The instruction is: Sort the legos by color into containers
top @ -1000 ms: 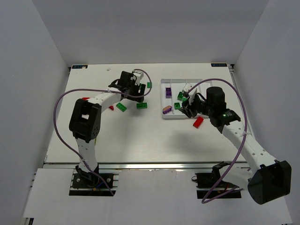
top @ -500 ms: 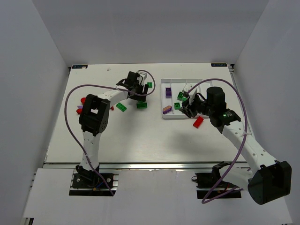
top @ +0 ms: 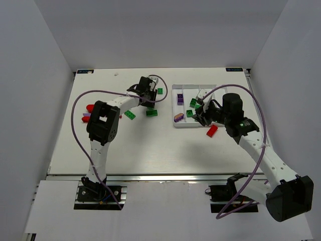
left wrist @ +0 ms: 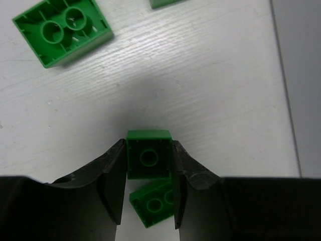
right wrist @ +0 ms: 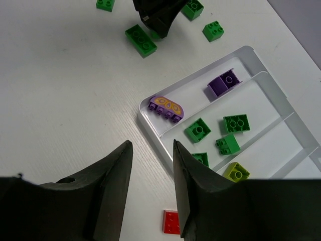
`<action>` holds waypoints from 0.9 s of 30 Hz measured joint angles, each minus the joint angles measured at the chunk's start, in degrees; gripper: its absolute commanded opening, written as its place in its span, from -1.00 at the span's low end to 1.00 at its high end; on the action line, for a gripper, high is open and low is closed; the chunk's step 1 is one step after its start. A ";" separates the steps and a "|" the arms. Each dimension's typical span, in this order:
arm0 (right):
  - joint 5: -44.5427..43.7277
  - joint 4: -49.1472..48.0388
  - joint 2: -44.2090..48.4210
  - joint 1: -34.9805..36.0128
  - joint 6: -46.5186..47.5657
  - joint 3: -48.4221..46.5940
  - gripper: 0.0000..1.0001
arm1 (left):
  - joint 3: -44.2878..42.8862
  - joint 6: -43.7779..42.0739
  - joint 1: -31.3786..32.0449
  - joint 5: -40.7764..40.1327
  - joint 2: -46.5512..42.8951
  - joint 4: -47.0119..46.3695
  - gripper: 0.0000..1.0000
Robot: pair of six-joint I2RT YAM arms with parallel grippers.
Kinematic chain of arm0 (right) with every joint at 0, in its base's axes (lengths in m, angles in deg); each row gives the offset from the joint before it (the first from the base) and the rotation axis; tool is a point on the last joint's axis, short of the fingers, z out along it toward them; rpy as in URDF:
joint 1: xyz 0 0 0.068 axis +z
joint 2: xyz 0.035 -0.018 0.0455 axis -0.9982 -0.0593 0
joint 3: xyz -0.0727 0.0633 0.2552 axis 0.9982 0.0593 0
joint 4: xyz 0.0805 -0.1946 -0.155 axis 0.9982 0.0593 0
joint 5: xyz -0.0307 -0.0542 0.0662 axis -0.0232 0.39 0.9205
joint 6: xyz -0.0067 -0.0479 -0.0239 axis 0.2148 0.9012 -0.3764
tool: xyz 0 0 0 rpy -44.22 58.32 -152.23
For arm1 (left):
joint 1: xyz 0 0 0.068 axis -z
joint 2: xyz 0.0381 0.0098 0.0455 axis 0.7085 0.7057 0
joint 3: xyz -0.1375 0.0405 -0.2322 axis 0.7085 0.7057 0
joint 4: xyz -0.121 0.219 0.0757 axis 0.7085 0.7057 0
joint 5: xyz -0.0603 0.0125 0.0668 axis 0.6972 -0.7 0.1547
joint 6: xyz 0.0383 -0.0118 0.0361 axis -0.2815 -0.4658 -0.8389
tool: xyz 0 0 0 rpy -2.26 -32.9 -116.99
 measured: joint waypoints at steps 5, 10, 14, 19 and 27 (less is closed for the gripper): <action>-1.55 -0.79 1.77 -0.02 -1.57 0.22 -0.48 | 2.08 0.42 1.92 3.34 -3.13 -0.37 -0.60; -5.88 -4.87 7.28 -1.20 -5.49 2.29 -1.00 | 1.86 1.44 7.30 8.28 -6.01 -4.52 -0.60; -9.51 -8.87 10.03 -3.21 -8.74 3.93 -1.00 | -1.84 2.91 11.61 11.10 -3.93 -7.91 -0.59; -10.95 -10.73 10.27 -4.94 -10.78 4.02 -1.00 | -14.08 4.85 14.29 11.93 4.74 -11.10 -0.40; -9.99 -11.15 10.34 -5.86 -11.87 4.02 -1.00 | -22.97 6.84 14.73 5.79 14.01 -11.93 0.49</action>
